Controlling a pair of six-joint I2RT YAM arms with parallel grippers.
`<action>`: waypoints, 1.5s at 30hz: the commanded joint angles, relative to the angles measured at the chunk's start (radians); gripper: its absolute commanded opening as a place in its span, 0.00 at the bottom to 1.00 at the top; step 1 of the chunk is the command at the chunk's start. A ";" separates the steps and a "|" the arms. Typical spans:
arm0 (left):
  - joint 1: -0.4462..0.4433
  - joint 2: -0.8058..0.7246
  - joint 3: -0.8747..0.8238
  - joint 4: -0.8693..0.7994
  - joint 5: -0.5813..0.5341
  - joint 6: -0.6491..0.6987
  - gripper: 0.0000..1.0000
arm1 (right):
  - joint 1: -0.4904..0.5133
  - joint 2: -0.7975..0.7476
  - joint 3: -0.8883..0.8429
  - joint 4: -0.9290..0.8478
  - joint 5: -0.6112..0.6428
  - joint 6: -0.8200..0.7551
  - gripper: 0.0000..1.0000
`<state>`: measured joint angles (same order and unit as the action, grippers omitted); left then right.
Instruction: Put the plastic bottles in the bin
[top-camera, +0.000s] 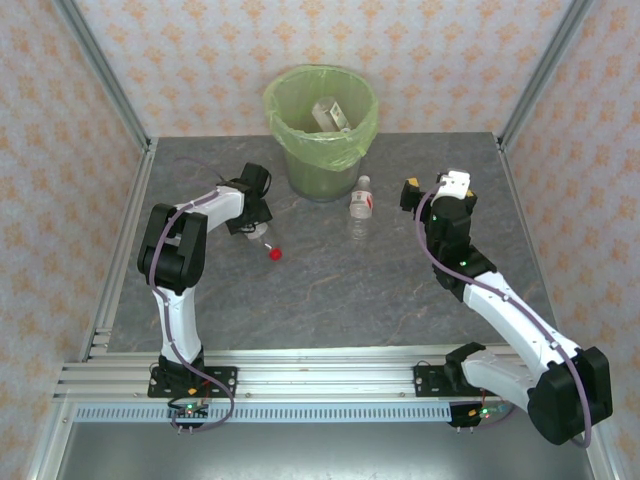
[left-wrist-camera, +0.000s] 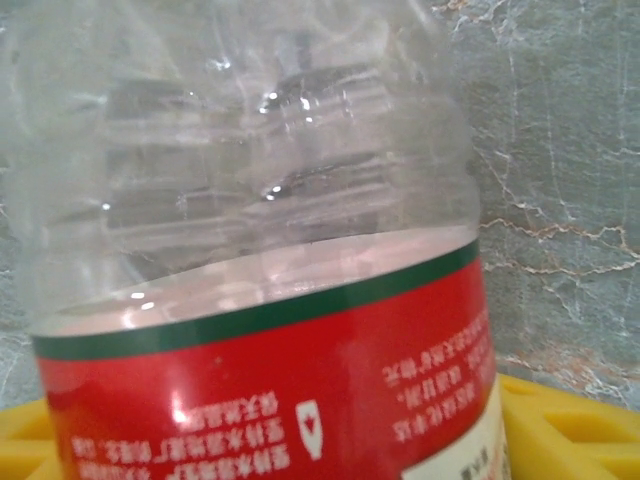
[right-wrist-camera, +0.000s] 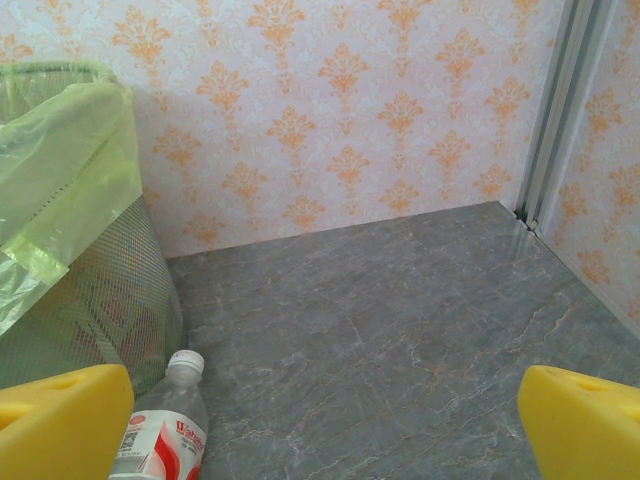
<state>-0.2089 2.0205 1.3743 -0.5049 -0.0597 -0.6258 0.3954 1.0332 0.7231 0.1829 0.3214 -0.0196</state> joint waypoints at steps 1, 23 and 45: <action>-0.005 -0.001 0.020 0.009 -0.015 0.064 0.69 | -0.007 0.002 -0.008 0.014 0.002 -0.007 0.99; -0.023 -0.152 -0.095 0.187 0.024 0.170 0.63 | -0.013 0.026 -0.034 0.061 -0.015 0.056 0.99; -0.025 -0.325 -0.070 0.211 0.113 0.159 0.61 | -0.018 0.067 -0.056 -0.020 -0.065 0.448 0.99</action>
<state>-0.2295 1.7443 1.2621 -0.2977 0.0223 -0.4625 0.3824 1.0935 0.6868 0.1986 0.2806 0.2749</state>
